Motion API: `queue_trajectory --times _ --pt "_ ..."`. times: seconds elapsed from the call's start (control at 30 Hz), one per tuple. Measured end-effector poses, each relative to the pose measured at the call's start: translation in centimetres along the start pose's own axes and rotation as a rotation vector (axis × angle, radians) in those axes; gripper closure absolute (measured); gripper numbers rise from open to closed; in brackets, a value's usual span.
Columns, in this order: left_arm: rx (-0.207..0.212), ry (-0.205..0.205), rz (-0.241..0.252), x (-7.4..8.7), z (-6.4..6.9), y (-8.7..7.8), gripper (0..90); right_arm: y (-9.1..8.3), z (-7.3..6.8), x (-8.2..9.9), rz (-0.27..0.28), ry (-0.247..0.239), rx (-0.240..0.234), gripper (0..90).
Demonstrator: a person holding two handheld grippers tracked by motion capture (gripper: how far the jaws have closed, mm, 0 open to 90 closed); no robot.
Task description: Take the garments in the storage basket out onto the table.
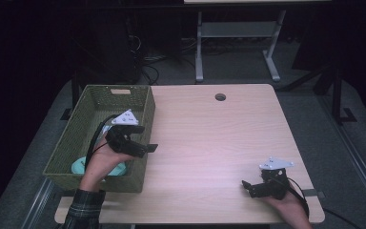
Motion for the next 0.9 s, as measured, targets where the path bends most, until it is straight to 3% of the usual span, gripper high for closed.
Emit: queue_trajectory --times 0.9 --pt "-0.129 -0.068 -0.036 2.9 -2.9 -3.5 14.4 0.0 0.0 0.0 0.000 0.000 0.000 0.0"
Point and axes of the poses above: each handheld gripper's, and its own axes: y roughly forward along the jaws, x roughly out of its underside, z roughly to its right, the point moved 2 cm from there along y, roughly forward along the jaws, and after that the axes turned 5 degrees about y, right-handed, at the moved point
